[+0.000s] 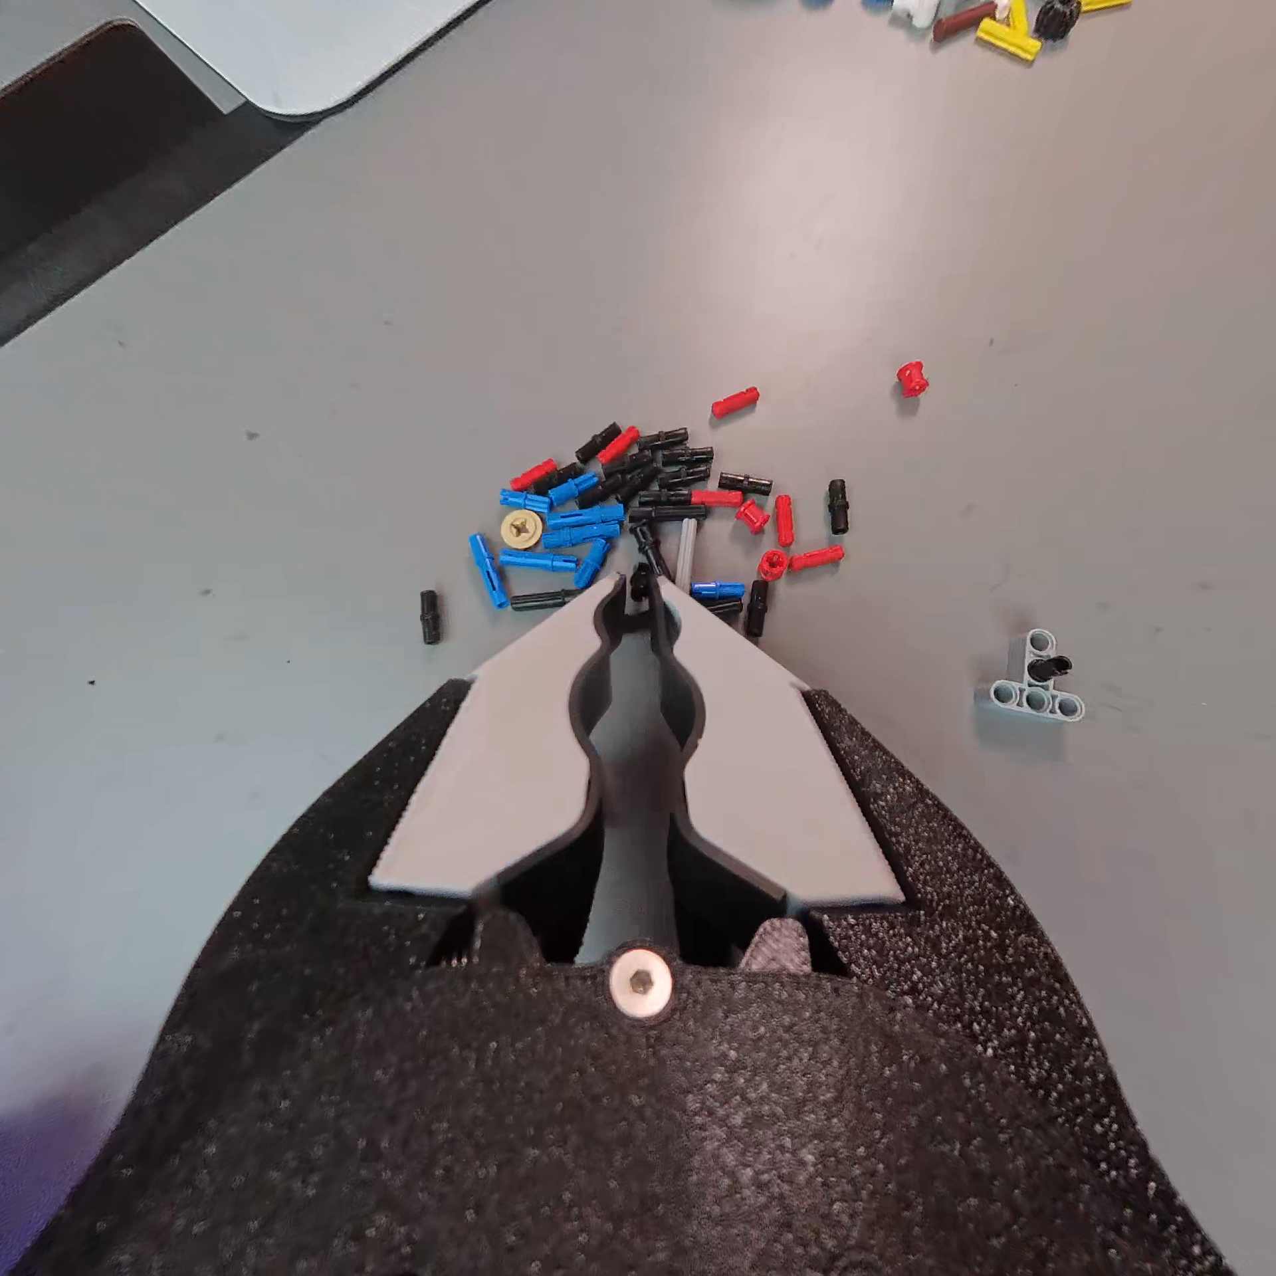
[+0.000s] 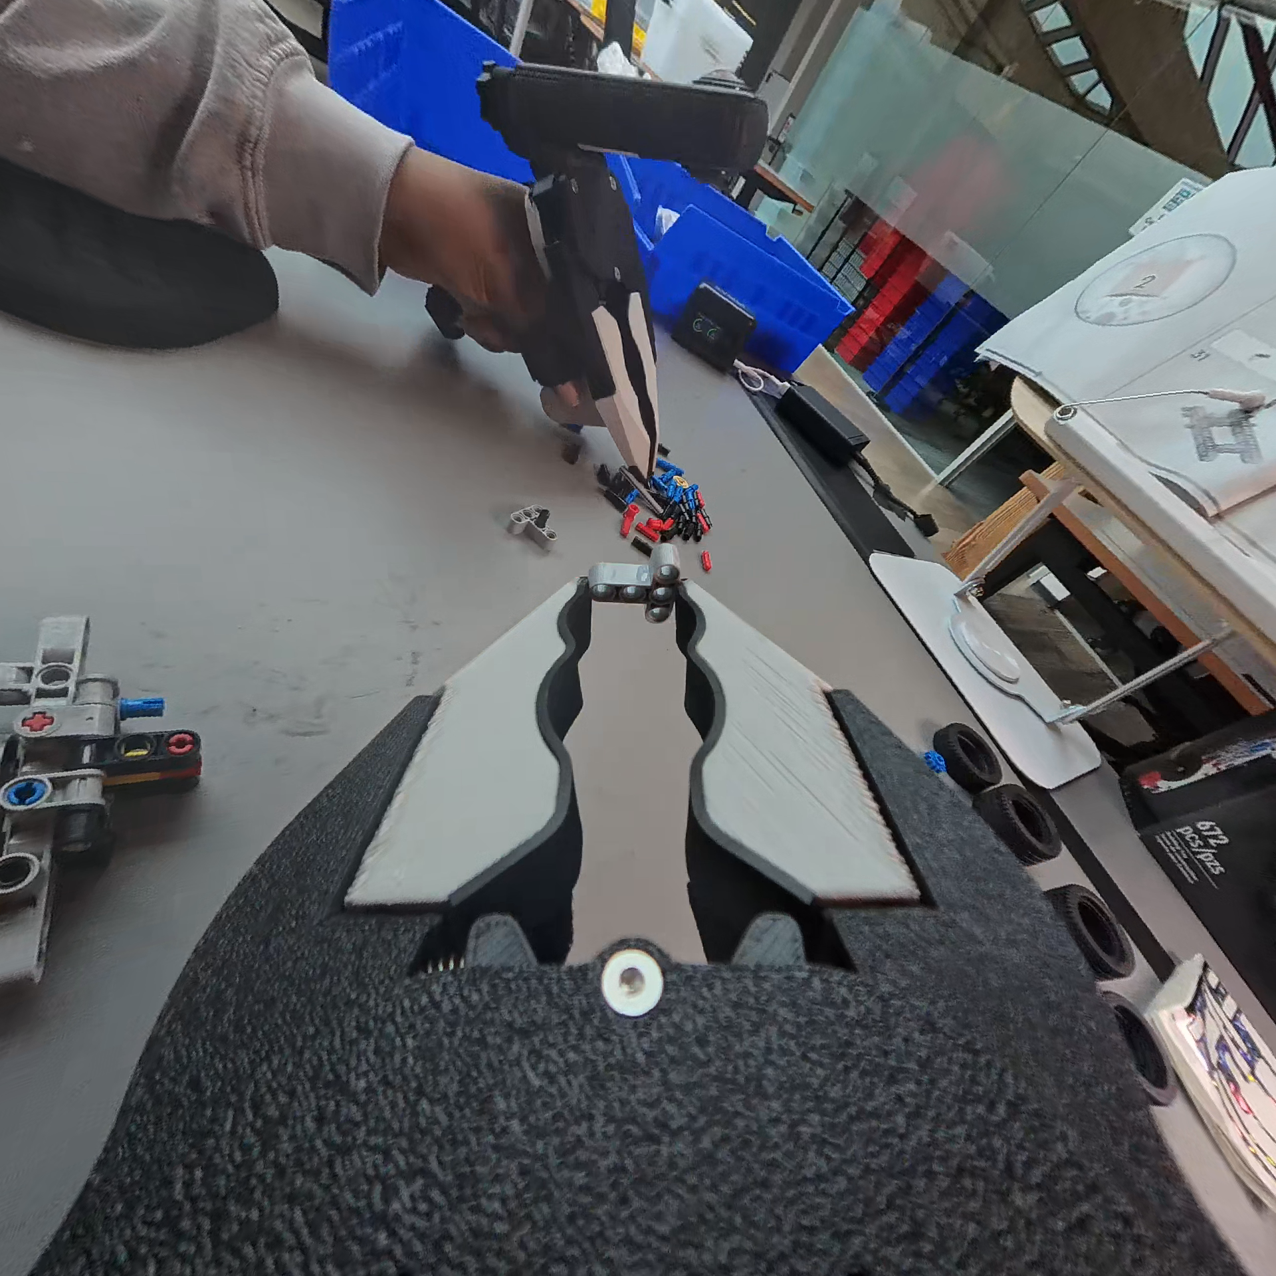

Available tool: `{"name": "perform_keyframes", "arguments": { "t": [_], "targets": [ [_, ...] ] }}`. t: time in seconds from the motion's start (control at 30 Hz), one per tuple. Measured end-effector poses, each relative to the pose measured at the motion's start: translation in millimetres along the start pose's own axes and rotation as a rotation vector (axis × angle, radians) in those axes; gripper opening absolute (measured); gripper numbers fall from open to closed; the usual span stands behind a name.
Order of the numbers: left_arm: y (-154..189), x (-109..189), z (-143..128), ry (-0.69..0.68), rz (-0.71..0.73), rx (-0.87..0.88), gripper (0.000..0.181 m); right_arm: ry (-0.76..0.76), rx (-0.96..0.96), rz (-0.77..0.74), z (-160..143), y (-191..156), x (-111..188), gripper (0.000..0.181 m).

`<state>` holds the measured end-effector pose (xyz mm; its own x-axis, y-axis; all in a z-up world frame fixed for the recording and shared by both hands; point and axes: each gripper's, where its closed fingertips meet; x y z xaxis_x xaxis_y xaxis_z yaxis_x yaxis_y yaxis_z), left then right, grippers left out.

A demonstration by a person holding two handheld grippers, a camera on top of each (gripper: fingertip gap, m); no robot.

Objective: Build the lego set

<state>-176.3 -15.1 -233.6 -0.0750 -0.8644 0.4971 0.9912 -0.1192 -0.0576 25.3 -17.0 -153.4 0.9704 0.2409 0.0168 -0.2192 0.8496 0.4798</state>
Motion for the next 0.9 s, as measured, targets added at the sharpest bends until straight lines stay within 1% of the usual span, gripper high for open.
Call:
{"name": "perform_keyframes", "arguments": {
  "t": [0.07,0.13,0.17,0.2,0.23,0.33,0.37,0.4,0.43,0.5,0.53,0.57,0.63,0.67,0.7,0.73,0.77,0.8,0.83,0.87,0.9],
  "targets": [
    [0,0,5,0.025,0.021,-0.007,0.018,-0.005,-0.005,-0.004,-1,0,1,0.023],
    [1,6,18,0.079,0.039,-0.015,0.028,-0.005,-0.009,-0.011,-2,1,1,0.023],
    [7,10,26,0.116,0.022,-0.003,0.032,-0.002,-0.008,-0.015,-1,2,1,0.023],
    [21,14,36,0.160,-0.034,0.028,0.033,0.000,-0.003,-0.020,-1,3,1,0.023],
    [42,19,48,0.210,-0.129,0.085,0.033,0.004,0.007,-0.024,0,3,0,0.023],
    [125,45,84,0.333,-0.559,0.363,0.034,0.016,0.088,-0.043,6,3,-4,0.023],
    [149,53,92,0.342,-0.692,0.461,0.036,0.019,0.131,-0.044,8,1,-6,0.023],
    [166,58,96,0.332,-0.784,0.532,0.036,0.027,0.171,-0.043,12,-2,-8,0.023],
    [179,58,95,0.312,-0.834,0.564,0.037,0.039,0.200,-0.043,16,-5,-10,0.023],
    [197,55,90,0.273,-0.886,0.581,0.037,0.053,0.232,-0.037,22,-10,-14,0.023],
    [203,54,91,0.262,-0.913,0.605,0.033,0.054,0.245,-0.033,24,-12,-16,0.023],
    [207,54,92,0.264,-0.934,0.634,0.020,0.058,0.253,-0.029,25,-14,-17,0.023],
    [209,56,94,0.261,-0.972,0.644,0.006,0.055,0.263,-0.035,26,-13,-18,0.024],
    [209,59,94,0.261,-0.978,0.618,0.006,0.063,0.259,-0.038,27,-13,-18,0.024],
    [205,61,95,0.270,-0.953,0.565,0.006,0.068,0.242,-0.053,28,-12,-18,0.025],
    [194,60,97,0.290,-0.881,0.486,0.006,0.063,0.226,-0.068,27,-9,-17,0.025],
    [174,59,99,0.312,-0.753,0.373,0.006,0.049,0.201,-0.065,25,-7,-16,0.032],
    [142,58,100,0.321,-0.567,0.227,0.007,0.036,0.167,-0.069,22,-3,-14,0.035],
    [99,61,99,0.307,-0.328,0.064,0.007,0.028,0.133,-0.081,19,2,-12,0.035],
    [51,73,97,0.276,-0.086,-0.097,0.007,0.020,0.098,-0.089,16,7,-9,0.035],
    [5,94,93,0.217,0.128,-0.220,0.007,0.010,0.064,-0.096,13,11,-6,0.034]
  ]
}}
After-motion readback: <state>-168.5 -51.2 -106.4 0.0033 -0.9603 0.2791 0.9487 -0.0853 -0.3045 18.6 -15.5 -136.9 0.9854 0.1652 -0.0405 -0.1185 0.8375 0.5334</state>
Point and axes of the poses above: each gripper's, where its closed fingertips meet, x back along the fingers, z out of its top, y = z × x across the jaws, and after that the axes turned 14 degrees about y, right-handed
